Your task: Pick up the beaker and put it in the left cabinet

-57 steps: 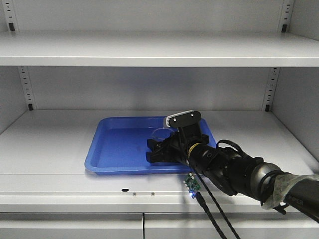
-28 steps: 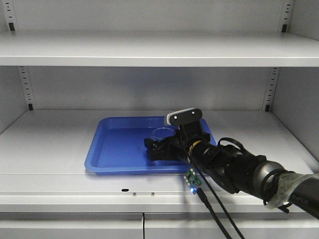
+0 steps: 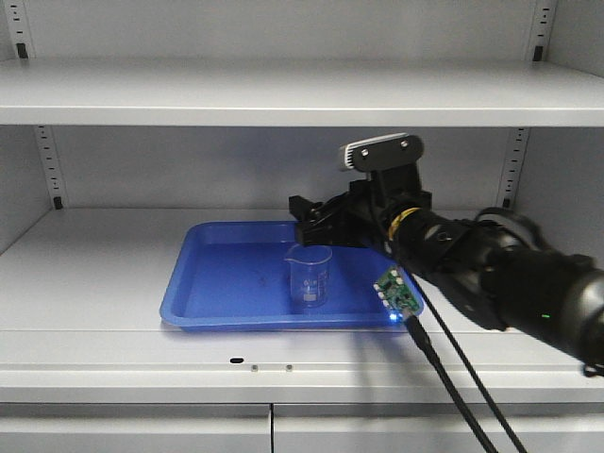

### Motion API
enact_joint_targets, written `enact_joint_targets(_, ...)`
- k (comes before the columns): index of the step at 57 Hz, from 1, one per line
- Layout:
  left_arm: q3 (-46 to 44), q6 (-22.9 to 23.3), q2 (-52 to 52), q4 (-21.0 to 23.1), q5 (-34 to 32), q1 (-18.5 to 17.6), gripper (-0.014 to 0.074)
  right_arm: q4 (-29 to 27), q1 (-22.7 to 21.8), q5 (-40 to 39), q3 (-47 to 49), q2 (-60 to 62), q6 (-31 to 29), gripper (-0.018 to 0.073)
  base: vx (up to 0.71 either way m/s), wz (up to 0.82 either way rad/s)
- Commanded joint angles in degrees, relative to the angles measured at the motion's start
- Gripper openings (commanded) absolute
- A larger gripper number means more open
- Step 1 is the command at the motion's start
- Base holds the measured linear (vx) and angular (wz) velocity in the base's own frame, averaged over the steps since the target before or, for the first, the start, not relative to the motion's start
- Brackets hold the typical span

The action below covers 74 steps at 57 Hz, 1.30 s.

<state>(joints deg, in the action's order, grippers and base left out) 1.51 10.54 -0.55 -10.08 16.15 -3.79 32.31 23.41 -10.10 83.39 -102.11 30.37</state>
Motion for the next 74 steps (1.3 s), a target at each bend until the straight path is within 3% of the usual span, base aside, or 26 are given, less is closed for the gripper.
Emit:
enact_joint_targets(1,-0.54,0.20,-1.00,0.11,-4.76,-0.42,0.0004,2.66,-0.12,-3.12,-3.47,7.90,-0.30,0.0592,0.00,0.00)
enact_joint_targets(16,-0.54,0.20,-1.00,0.11,-4.76,-0.42,0.0004,2.16,-0.07,-3.74,-24.78,31.25,0.00,0.0582,0.00,0.00)
enact_joint_targets(34,-0.54,0.20,-1.00,0.11,-4.76,-0.42,0.0004,0.99,-0.07,12.40,-39.82,57.57,0.55,0.0531,0.00,0.00)
enact_joint_targets(42,-0.54,0.20,-1.00,0.11,-4.76,-0.42,0.0004,0.99,-0.07,15.50,-45.45,67.46,1.95,0.0493,0.00,0.00)
enact_joint_targets(54,-0.54,0.20,-1.00,0.11,-4.76,-0.42,0.0004,0.99,-0.07,15.69,-51.02,75.74,2.10,0.0358,0.00,0.00)
enact_joint_targets(74,-0.54,0.20,-1.00,0.11,-4.76,-0.42,0.0004,1.12,-0.07,16.73,-52.73,76.41,2.38,0.0099,0.00,0.00)
